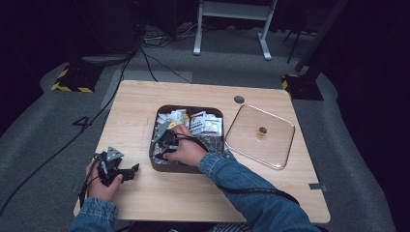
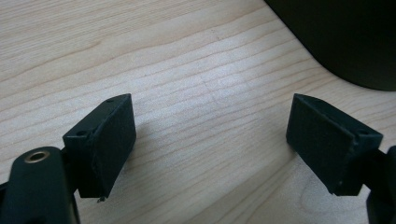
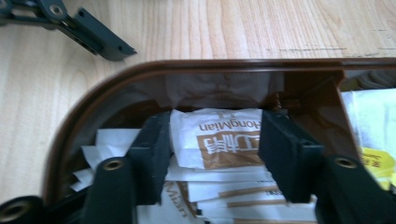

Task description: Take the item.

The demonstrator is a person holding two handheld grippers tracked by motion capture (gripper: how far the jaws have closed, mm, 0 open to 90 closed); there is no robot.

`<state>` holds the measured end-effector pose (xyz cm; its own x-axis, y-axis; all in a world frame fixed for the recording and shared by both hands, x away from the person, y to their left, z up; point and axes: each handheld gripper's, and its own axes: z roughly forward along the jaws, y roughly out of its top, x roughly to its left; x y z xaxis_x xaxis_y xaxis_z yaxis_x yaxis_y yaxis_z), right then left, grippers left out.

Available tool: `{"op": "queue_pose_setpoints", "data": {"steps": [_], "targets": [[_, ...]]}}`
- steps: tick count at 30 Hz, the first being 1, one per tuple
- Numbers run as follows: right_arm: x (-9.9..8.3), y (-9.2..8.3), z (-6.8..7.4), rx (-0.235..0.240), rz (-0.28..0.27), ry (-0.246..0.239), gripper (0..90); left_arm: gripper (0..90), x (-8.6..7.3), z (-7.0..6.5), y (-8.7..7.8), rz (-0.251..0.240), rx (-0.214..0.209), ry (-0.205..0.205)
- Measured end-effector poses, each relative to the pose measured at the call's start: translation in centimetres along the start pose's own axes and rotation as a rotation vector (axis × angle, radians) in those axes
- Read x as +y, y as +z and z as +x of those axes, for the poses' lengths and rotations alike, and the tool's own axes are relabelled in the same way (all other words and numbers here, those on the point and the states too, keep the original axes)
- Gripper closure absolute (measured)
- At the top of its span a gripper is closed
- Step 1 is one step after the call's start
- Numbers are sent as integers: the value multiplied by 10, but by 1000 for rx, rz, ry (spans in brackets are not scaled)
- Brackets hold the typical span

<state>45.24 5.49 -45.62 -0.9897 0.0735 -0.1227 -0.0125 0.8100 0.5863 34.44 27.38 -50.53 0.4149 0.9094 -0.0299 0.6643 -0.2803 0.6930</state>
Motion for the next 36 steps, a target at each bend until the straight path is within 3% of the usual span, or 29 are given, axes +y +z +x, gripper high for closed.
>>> {"op": "queue_pose_setpoints", "data": {"steps": [3, 7, 8, 12, 18, 27, 36], "targets": [[-1, -1, -2, 8, 0, 8, 611, 163, 0, 0, 0, 0, 0, -1], [-1, -1, -5, 39, -5, 26, 708, 163, 0, 0, 0, 1, 0, -1], [-1, -1, -5, 44, -3, 26, 774, 163, 0, 0, 0, -1, 1, -1], [-1, -2, -5, 42, -14, 37, 898, 163, 0, 0, 0, -1, 1, -1], [0, -4, -2, 45, -12, 24, 900, 163, 0, 0, 0, -1, 1, -1], [3, -23, -1, 88, -94, 81, 900, 162, 0, 0, 0, 0, 0, -1], [1, -56, -4, 101, -195, 129, 900, 160, 0, 1, 0, 1, -8, 5]]}}
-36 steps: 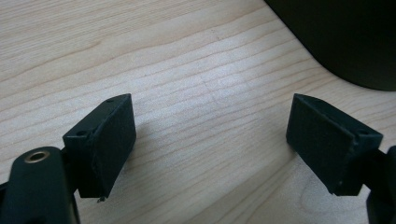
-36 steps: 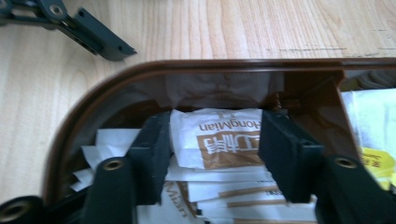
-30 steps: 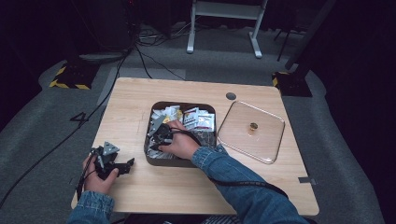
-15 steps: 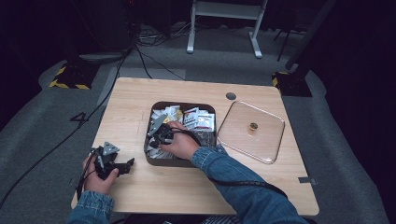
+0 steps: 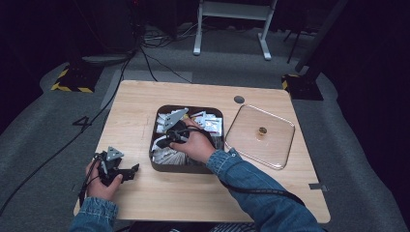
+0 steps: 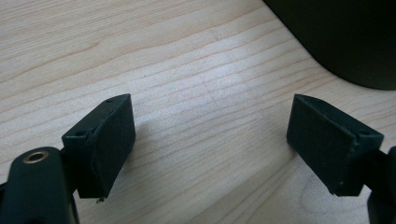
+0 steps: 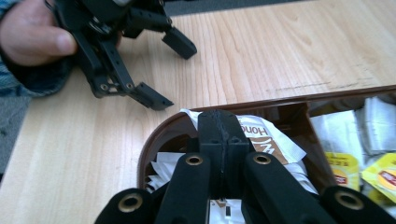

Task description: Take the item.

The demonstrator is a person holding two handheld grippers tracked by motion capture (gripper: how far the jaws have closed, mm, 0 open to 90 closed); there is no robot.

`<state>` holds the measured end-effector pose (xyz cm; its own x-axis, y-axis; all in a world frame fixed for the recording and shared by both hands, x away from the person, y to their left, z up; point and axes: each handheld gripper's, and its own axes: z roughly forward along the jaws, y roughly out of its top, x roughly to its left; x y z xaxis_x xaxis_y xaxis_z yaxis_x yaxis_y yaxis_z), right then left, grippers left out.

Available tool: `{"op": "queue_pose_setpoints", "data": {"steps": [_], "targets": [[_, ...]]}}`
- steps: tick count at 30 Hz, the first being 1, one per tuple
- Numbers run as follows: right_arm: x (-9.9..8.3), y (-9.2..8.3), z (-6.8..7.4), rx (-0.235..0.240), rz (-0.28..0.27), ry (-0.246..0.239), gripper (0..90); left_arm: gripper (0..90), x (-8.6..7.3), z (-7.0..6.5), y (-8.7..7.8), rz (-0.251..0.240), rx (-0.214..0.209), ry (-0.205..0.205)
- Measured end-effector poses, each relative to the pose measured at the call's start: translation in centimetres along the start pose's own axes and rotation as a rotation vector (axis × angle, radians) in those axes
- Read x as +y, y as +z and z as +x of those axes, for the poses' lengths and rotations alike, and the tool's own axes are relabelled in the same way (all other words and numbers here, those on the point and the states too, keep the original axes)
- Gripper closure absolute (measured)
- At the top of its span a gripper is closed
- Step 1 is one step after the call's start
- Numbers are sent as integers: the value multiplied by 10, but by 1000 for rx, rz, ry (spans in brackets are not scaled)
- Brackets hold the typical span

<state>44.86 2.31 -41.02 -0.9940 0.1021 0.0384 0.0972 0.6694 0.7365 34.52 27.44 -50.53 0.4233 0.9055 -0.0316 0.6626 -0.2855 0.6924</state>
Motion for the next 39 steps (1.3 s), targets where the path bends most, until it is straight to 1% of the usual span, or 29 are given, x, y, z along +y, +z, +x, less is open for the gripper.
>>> {"op": "queue_pose_setpoints", "data": {"steps": [5, 10, 11, 16, 22, 26, 30, 34, 35, 39], "targets": [[0, -20, 3, 7, -64, 17, 900, 158, 1, 1, 1, -1, -2, 3], [-1, -37, 7, 6, -106, 16, 900, 157, 2, 2, 1, 4, -9, 10], [-1, -40, 8, 7, -110, 18, 900, 157, 1, 2, 1, 4, -9, 9], [-5, -53, 17, 3, -126, 0, 900, 158, 2, 2, 1, 4, -9, 10], [-11, -71, 28, 7, -161, -9, 900, 158, 2, 2, 1, 5, -10, 11], [-15, -82, 35, 5, -172, -13, 900, 158, 2, 2, 1, 3, -9, 13], [-23, -91, 40, -1, -170, -16, 900, 159, 2, 2, 2, 2, -7, 9], [-33, -99, 44, -5, -173, -2, 900, 160, 3, 3, 3, -1, -8, 6], [-36, -101, 45, -7, -173, 1, 900, 155, 3, 3, 3, 1, -13, 15], [-45, -106, 47, -18, -166, 17, 900, 149, 4, 4, 3, 7, -16, 19]]}}
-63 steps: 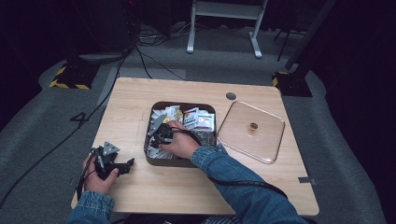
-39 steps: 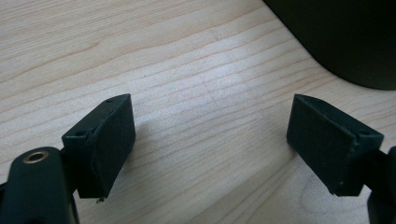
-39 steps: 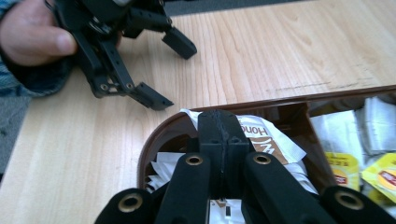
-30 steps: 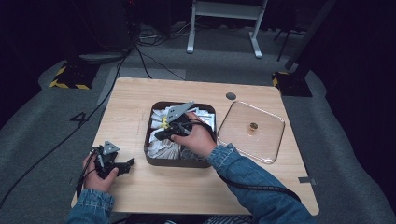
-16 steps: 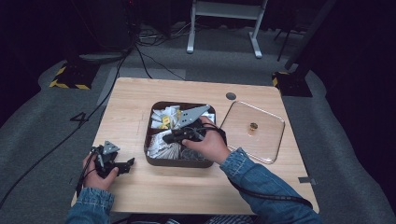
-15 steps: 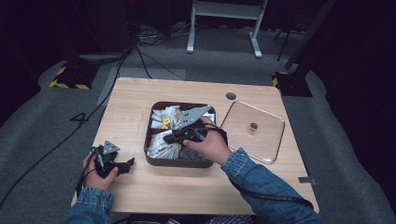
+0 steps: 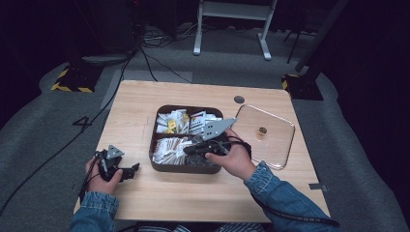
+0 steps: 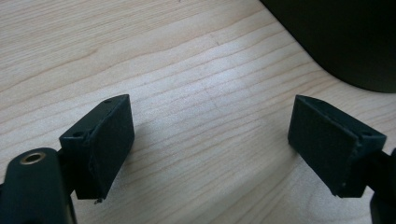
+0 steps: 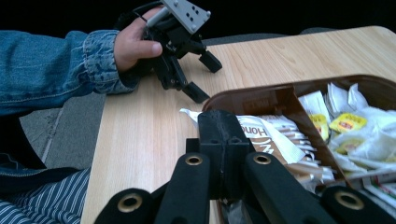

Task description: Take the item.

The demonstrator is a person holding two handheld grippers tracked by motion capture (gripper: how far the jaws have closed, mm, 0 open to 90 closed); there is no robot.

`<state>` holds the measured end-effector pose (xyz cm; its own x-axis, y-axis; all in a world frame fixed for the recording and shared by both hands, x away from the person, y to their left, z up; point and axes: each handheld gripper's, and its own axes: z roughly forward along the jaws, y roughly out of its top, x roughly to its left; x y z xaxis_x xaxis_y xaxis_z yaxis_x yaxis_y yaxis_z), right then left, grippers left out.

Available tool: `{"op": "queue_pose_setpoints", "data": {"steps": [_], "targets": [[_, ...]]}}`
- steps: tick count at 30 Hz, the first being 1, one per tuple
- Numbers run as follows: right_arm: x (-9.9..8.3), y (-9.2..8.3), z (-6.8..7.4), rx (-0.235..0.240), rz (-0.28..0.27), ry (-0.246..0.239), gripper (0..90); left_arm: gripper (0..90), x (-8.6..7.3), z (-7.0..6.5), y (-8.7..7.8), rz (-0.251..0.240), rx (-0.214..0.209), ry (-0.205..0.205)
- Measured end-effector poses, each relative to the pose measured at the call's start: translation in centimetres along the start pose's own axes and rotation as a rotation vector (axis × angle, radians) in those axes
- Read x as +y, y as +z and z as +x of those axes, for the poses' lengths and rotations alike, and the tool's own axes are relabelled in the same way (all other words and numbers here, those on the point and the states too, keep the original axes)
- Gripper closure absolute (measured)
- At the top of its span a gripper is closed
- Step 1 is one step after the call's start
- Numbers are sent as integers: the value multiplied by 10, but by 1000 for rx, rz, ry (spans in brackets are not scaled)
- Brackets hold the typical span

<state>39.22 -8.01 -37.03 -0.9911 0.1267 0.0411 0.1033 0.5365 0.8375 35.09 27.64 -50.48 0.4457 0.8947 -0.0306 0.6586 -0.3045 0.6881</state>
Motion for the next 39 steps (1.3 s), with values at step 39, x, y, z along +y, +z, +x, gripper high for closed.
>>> {"op": "queue_pose_setpoints", "data": {"steps": [39], "targets": [[-93, -15, 29, -22, -13, 137, 900, 76, 4, 3, 5, 14, -25, 36]]}}
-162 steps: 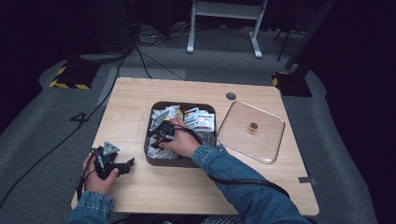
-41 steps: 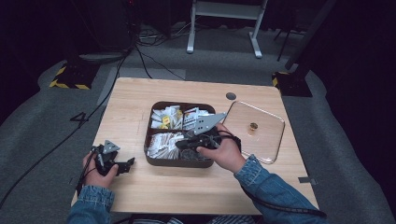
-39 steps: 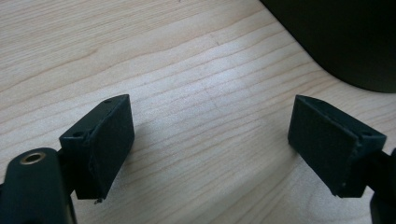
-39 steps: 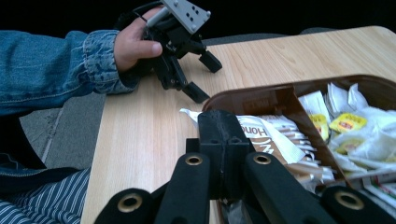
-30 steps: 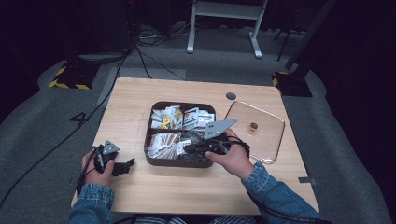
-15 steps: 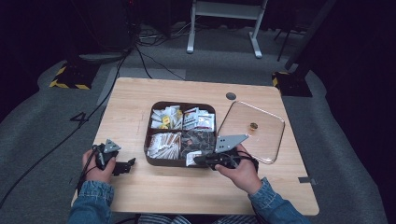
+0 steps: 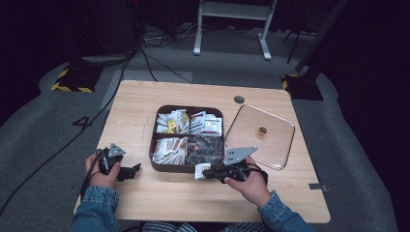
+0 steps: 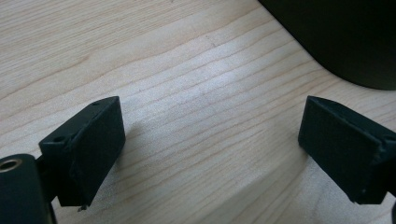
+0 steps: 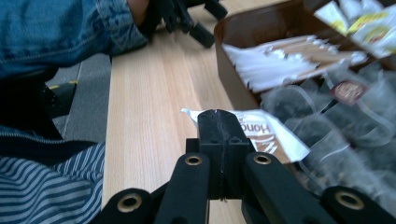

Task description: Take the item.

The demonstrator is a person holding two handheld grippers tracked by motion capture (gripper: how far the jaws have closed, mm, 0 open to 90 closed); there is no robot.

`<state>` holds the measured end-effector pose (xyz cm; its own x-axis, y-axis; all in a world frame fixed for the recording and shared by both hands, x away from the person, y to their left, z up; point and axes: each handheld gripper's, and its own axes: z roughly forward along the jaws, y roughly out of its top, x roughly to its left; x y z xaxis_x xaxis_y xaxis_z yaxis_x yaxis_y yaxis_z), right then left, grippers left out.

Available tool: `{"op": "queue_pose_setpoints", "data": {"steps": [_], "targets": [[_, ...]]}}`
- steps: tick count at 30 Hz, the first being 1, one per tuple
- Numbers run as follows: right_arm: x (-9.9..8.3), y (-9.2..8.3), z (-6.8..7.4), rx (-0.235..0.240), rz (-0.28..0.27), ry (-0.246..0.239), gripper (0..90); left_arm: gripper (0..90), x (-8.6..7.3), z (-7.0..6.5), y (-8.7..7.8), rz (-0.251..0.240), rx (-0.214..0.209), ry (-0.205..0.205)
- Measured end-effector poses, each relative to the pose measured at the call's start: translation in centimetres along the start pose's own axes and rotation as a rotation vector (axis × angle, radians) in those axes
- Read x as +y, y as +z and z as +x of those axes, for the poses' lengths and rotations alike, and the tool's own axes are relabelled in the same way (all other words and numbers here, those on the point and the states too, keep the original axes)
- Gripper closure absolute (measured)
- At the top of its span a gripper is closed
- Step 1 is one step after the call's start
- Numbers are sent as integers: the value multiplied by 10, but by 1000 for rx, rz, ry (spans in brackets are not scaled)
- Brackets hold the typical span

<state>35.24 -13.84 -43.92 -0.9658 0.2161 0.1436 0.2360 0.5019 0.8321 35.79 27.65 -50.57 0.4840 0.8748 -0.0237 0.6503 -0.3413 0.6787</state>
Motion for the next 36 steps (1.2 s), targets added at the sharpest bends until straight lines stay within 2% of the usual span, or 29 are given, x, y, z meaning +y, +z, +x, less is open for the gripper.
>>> {"op": "queue_pose_setpoints", "data": {"steps": [13, 21, 23, 26, 29, 36], "targets": [[-33, 25, 5, -11, 91, -13, 900, 64, 1, 1, 1, 2, -2, 5], [-48, 37, 6, 35, 147, 12, 899, 62, 1, 1, 1, 4, -3, 5], [-49, 38, 7, 51, 156, 20, 854, 62, 1, 1, 1, 4, -3, 5], [-48, 38, 7, 45, 148, 30, 714, 60, 2, 1, 2, 4, -2, 7], [-44, 34, 7, 43, 124, 34, 628, 59, 2, 1, 2, 4, -2, 7], [-32, 14, 2, 7, 52, 25, 561, 46, 3, 1, 3, 12, -5, 8]]}}
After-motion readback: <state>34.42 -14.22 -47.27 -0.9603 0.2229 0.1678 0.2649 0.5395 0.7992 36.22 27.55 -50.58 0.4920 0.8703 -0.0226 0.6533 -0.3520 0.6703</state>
